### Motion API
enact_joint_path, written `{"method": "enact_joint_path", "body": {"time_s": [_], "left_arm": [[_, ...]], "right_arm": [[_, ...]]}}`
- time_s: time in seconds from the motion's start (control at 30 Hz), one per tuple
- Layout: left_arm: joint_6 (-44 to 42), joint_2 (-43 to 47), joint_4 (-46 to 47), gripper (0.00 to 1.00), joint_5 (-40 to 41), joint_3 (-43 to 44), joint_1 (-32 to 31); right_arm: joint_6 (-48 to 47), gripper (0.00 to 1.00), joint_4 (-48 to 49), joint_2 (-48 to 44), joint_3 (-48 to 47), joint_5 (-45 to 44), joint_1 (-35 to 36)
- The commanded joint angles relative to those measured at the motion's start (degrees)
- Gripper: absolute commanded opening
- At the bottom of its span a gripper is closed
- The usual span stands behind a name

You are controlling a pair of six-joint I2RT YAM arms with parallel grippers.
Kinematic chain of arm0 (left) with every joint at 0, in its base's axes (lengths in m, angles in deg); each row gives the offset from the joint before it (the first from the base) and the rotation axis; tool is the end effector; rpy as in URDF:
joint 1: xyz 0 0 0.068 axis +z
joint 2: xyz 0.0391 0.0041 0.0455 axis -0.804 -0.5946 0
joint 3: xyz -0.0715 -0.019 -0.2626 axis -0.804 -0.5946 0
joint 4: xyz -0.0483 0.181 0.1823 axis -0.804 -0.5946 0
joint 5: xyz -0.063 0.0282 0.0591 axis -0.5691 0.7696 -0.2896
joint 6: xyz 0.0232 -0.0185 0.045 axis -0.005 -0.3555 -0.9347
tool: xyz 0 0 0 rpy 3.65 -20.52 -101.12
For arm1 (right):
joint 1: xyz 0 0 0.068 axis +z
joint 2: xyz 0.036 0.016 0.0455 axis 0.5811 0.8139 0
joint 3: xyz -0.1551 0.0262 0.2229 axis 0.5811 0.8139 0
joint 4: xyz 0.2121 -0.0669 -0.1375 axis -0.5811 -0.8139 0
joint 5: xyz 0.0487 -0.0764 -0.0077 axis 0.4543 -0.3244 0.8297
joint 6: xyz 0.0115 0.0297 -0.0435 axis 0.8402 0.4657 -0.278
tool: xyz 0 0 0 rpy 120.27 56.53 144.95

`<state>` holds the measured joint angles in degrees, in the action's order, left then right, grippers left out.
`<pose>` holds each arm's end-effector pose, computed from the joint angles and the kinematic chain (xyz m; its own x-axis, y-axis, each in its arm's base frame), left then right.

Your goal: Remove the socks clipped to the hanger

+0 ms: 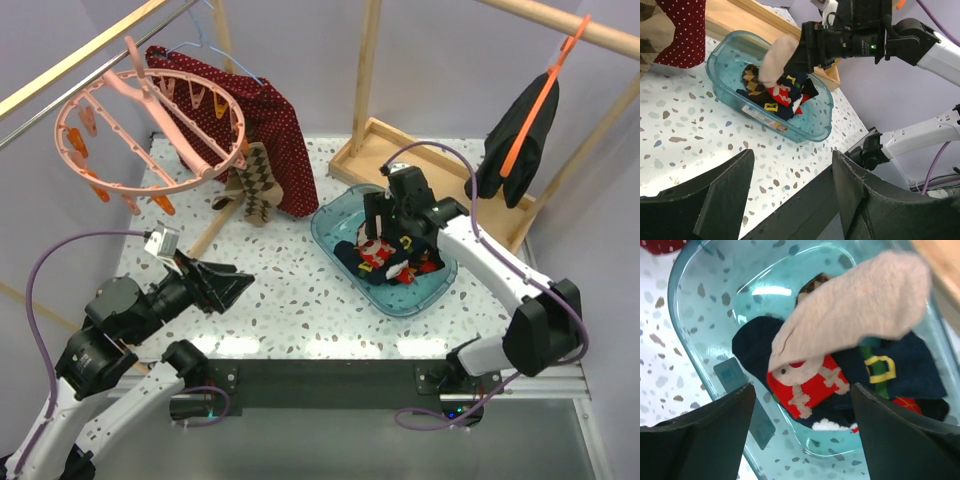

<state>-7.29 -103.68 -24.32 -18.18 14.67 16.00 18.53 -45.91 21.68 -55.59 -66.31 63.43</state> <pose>0.0448 -0.0389 0.3670 -0.4906 -0.3923 -0.7781 0.4860 0.6179 -0.6180 0.2662 0.1367 0.2982 -0.7272 -0.0375 -0.6854 -0.1833 0.9728 0.1413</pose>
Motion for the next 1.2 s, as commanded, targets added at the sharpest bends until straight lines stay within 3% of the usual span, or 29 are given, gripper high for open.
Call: {"method": "enact_joint_path", "body": {"time_s": [0.0, 0.17, 0.27, 0.33, 0.4, 0.5, 0.87, 1.17], "left_arm": [[-2.1, 0.9, 1.0, 0.68, -0.6, -0.6, 0.0], [-3.0, 2.3, 0.0, 0.68, -0.5, -0.3, 0.0], [-3.3, 2.7, -1.4, 0.68, -0.4, 0.3, 0.0], [-3.3, 3.3, -2.0, 0.68, -0.3, 0.3, 0.0], [-3.3, 3.7, -2.3, 0.69, -0.3, 0.4, 0.0], [-3.3, 4.2, -3.3, 0.69, -0.5, 1.2, 0.0], [-1.1, 6.2, -2.6, 0.68, -2.2, 2.4, 0.0], [-1.5, 8.0, -8.0, 0.69, -0.2, 5.4, 0.0]], "right_arm": [[-3.6, 0.85, -1.5, 4.9, -6.3, 5.9, 0.6], [-5.5, 0.92, -1.4, 13.7, -21.4, -5.8, 9.7], [-3.8, 0.93, 4.7, 18.7, -25.7, 1.0, 12.5], [-1.7, 0.93, 15.7, 20.5, -25.0, 9.2, 13.5], [1.4, 0.93, 25.5, 21.3, -23.1, 12.0, 14.7], [4.6, 0.95, 32.2, 24.9, -23.1, 13.0, 15.7], [3.8, 0.96, 34.0, 33.9, -29.4, 9.6, 18.8], [3.6, 0.95, 31.7, 38.0, -35.5, 9.2, 18.7]]}}
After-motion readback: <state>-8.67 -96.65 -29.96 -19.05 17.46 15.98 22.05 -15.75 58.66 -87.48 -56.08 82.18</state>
